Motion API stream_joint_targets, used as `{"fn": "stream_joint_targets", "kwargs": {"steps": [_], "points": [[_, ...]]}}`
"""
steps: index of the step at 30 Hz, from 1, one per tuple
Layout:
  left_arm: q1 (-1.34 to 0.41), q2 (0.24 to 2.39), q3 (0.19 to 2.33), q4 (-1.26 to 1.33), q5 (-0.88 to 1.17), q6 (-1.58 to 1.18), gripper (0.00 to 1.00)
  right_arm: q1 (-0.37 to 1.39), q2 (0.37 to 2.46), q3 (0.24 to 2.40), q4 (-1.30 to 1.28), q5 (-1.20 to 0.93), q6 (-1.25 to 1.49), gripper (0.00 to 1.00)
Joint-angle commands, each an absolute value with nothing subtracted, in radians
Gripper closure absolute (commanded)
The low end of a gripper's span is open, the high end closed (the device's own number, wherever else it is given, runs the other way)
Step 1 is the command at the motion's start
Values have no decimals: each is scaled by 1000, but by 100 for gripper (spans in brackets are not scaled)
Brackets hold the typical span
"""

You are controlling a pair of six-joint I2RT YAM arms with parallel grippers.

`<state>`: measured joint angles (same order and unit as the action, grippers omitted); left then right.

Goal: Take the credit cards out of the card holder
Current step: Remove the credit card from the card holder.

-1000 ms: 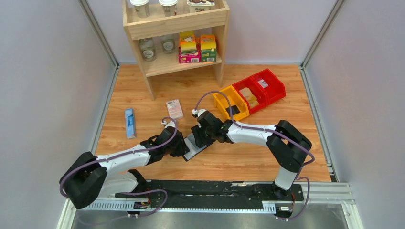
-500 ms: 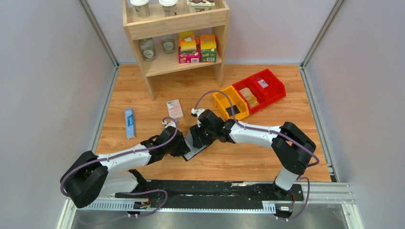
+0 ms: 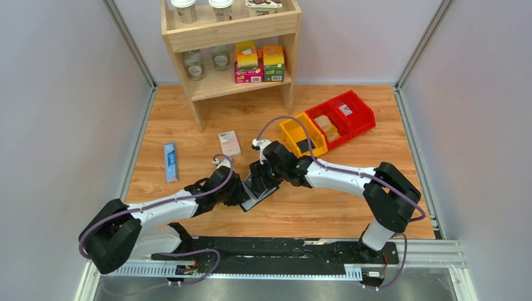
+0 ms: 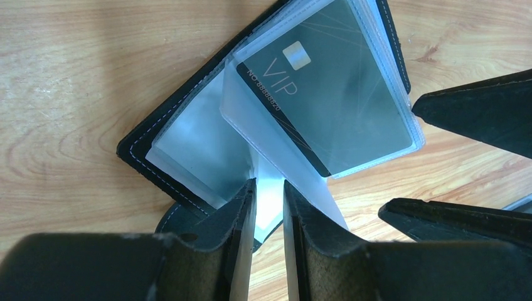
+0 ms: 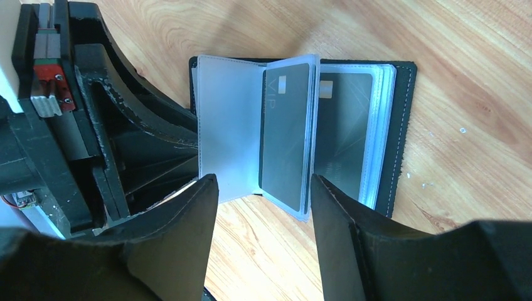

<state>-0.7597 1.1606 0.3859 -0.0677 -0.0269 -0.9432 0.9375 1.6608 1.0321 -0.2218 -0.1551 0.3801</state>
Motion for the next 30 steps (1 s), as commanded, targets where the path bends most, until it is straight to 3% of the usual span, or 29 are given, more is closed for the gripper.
{"fn": "stream_joint_targets", "kwargs": {"steps": [1, 9, 17, 21, 30], "points": [[-767, 1140, 357, -117, -32, -953, 69, 933, 1644, 1032, -181, -143, 390, 42], [-765, 926, 383, -296, -118, -954, 65, 922, 1628, 1023, -212, 0, 387, 38], [-765, 661, 420, -436, -213, -1000, 61, 910, 1632, 1025, -206, -17, 356, 40], [-765, 707, 443, -329, -196, -1026, 60, 864, 1654, 1017, -173, -78, 360, 46], [-765, 1026, 399, 49, -164, -1135, 52, 790, 1706, 1011, -112, -213, 360, 64]]}}
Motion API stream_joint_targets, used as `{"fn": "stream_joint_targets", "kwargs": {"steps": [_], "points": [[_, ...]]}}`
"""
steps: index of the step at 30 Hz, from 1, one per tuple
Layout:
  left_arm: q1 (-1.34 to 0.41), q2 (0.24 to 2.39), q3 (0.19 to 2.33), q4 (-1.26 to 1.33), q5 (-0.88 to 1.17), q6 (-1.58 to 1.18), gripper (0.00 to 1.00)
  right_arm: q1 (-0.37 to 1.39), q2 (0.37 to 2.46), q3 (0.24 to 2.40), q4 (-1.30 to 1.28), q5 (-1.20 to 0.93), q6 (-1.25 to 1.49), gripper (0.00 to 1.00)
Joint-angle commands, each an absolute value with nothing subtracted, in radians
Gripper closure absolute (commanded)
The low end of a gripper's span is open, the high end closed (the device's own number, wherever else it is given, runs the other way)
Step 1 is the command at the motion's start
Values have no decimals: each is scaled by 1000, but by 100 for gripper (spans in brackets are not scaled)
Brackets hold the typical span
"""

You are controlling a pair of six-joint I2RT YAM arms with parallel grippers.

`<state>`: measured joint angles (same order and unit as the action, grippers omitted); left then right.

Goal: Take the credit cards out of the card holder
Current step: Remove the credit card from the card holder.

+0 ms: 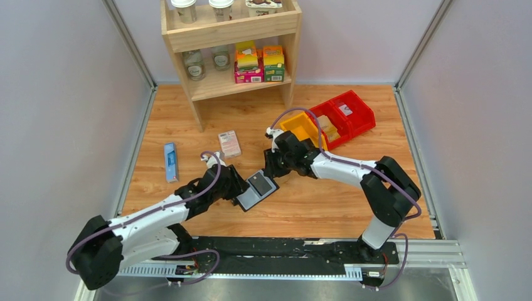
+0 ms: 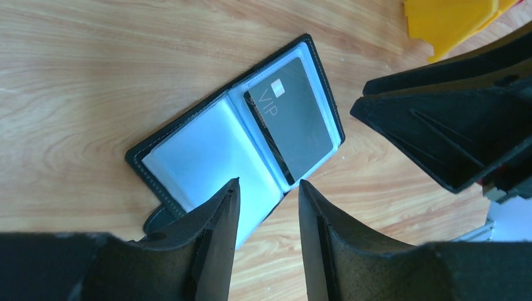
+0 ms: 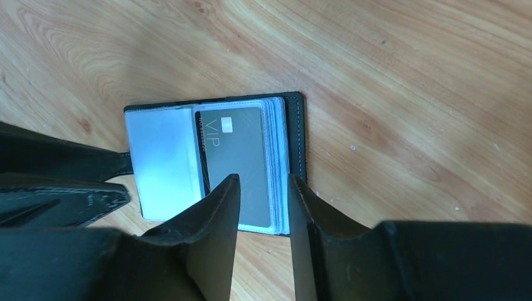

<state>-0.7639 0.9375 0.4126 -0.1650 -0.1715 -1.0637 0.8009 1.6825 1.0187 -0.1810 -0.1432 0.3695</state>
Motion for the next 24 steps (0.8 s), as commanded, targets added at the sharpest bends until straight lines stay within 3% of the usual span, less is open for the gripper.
{"fn": "stream_joint_targets", "kwargs": {"steps": [1, 10, 24], "points": [[-765, 1040, 390, 104, -163, -1143, 52, 785, 1713, 1011, -109, -222, 362, 66], [-758, 1150, 246, 380, -149, -1218, 49, 758, 1773, 997, -58, -307, 357, 83], [-756, 1301, 187, 613, -104, -1272, 49, 756, 1816, 989, -77, -345, 387, 85]]}}
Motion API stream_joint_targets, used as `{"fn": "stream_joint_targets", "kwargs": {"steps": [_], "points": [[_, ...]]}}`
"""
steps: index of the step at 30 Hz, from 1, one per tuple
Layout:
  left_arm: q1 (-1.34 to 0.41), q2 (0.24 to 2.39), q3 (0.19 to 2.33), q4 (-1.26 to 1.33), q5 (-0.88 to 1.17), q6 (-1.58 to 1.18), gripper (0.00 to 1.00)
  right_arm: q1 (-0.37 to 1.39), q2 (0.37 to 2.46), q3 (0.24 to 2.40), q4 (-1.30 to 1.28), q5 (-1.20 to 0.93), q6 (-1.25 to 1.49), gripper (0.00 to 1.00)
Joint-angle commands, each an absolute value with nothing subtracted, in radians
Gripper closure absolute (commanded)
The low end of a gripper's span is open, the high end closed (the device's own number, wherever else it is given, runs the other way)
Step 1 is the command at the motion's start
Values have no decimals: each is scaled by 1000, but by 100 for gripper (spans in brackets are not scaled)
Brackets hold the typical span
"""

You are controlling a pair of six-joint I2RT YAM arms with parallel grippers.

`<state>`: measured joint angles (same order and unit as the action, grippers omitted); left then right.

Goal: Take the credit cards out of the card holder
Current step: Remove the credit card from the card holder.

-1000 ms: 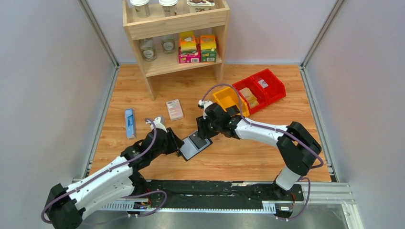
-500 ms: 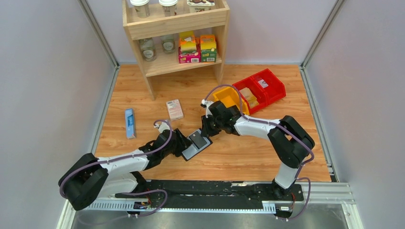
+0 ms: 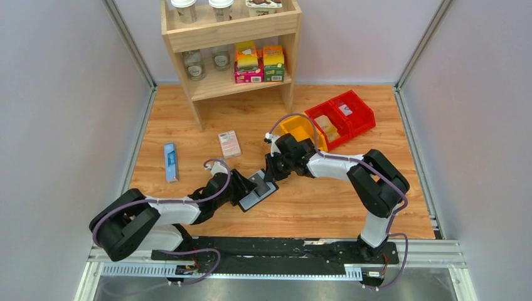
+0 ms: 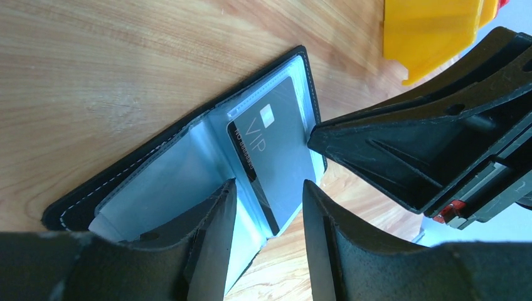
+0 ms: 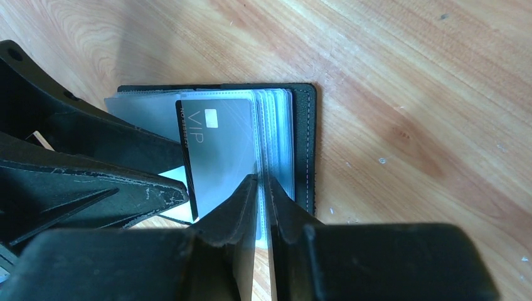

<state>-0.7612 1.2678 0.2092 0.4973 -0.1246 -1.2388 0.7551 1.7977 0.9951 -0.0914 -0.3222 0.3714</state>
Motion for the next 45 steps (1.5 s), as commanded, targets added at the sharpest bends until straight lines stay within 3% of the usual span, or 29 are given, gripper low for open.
{"fn": "stream_joint_targets", "kwargs": {"steps": [1, 13, 23, 34, 45], "points": [[-758, 1311, 177, 645, -101, -1281, 50, 756, 1818, 988, -78, -345, 388, 85], [-758, 1312, 111, 886, -118, -1272, 65, 756, 1836, 983, -84, -339, 420, 85], [-758, 1192, 80, 899, -144, -1253, 74, 756, 1848, 983, -87, -337, 442, 85], [-758, 1267, 106, 919, -121, -1261, 75, 756, 1862, 982, -71, -360, 466, 85], [-761, 1485, 117, 1173, -110, -1312, 74, 756, 1879, 980, -64, -376, 483, 85]]}}
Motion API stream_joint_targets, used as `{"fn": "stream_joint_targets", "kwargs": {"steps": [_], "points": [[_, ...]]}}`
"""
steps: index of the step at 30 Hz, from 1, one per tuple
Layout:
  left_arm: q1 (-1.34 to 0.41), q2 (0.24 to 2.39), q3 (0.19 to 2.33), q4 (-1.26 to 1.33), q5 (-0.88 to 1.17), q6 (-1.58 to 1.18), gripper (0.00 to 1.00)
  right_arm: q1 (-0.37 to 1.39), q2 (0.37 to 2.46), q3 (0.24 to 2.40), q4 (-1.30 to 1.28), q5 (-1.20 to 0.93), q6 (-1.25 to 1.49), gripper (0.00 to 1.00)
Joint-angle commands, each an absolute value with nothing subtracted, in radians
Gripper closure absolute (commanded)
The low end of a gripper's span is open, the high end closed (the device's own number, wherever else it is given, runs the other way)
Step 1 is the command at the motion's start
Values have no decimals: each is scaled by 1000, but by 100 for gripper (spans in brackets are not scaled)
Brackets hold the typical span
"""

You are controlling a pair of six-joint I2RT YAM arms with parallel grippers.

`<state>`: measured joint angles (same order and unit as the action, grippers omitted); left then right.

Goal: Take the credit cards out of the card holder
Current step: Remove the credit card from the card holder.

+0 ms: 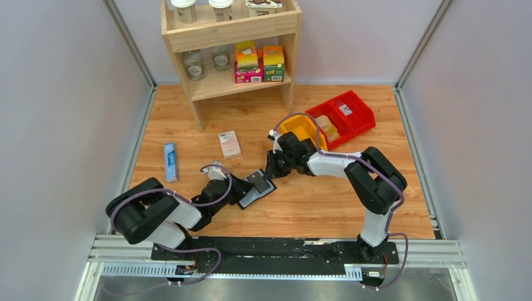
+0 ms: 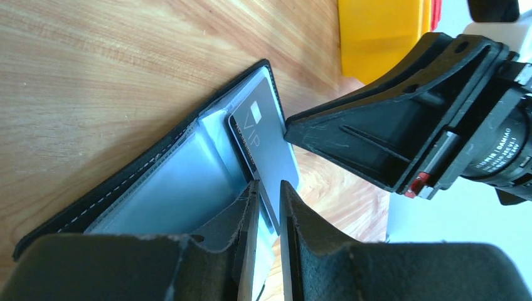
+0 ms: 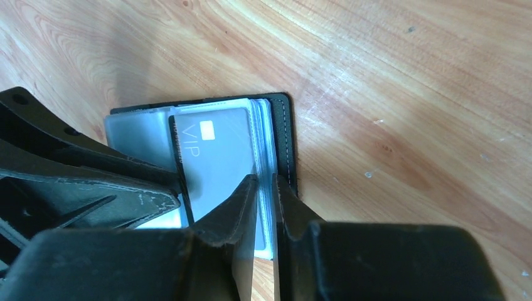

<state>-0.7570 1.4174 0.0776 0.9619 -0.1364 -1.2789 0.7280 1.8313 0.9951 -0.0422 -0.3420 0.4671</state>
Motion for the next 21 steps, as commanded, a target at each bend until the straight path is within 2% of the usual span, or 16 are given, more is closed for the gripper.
{"fn": "stream_joint_targets", "kwargs": {"steps": [1, 3, 5, 6, 16, 21], "points": [[-762, 1521, 117, 1199, -112, -1321, 74, 756, 1879, 980, -63, -376, 485, 85], [-762, 1580, 106, 1285, -117, -1338, 76, 756, 1881, 980, -66, -374, 485, 85], [-764, 1630, 95, 1389, -115, -1359, 87, 756, 1884, 980, -72, -370, 488, 85], [-764, 1644, 94, 1403, -115, -1362, 100, 756, 1885, 980, -77, -365, 489, 85], [-764, 1628, 22, 1405, -138, -1414, 100, 750, 1913, 1002, -127, -319, 503, 86], [-765, 1692, -25, 1407, -112, -1476, 100, 735, 1911, 994, -127, -310, 518, 86]]}}
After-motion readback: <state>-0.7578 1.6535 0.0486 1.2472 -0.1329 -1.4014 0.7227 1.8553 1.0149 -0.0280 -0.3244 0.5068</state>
